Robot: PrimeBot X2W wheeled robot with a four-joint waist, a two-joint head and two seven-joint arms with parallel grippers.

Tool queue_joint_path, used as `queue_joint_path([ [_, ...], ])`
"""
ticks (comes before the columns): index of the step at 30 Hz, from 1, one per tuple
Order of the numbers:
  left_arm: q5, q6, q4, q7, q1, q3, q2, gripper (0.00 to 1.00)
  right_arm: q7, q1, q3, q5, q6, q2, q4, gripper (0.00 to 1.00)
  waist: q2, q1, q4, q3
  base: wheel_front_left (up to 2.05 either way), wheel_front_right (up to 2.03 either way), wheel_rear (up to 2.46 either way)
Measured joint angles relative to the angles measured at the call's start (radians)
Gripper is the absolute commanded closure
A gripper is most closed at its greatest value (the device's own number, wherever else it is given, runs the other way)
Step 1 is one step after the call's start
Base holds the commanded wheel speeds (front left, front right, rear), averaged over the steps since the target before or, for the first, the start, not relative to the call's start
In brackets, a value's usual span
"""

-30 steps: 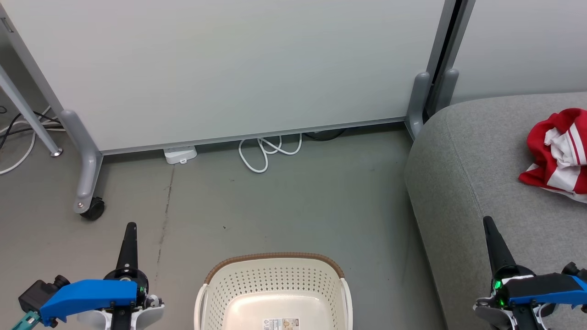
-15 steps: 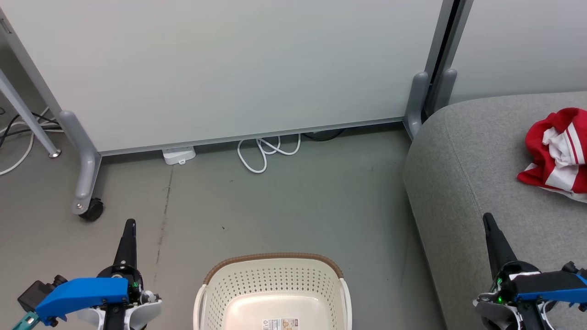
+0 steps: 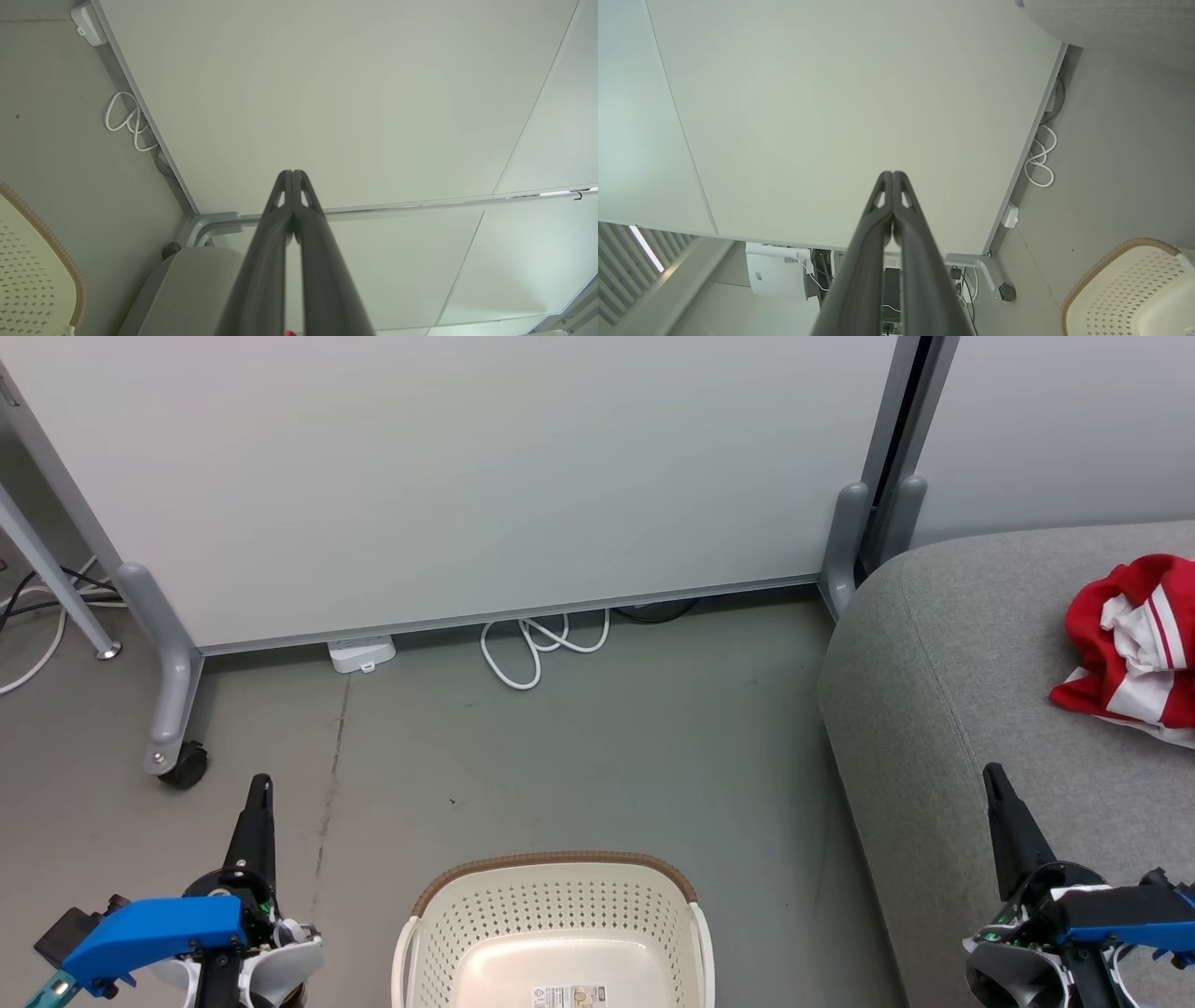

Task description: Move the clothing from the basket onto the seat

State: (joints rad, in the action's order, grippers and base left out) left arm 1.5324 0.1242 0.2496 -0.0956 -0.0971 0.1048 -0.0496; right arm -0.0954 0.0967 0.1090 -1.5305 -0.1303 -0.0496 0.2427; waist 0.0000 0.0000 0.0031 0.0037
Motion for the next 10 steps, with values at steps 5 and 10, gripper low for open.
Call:
queue_joint_path([
  [5,0.035,0.0,-0.001,-0.009,-0.003,0.005,0.0,1.0,-0.007,0.002,0.002,-0.033,0.0,0.0,0.0,1.0,0.0,0.0001,-0.001,0.0,0.0,0.0,0.0],
  [10,0.067,0.002,-0.002,-0.017,-0.005,0.008,0.0,1.0,-0.017,0.004,0.004,-0.069,0.0,0.0,0.001,1.0,0.0,0.0,-0.003,-0.001,0.0,0.0,0.0],
])
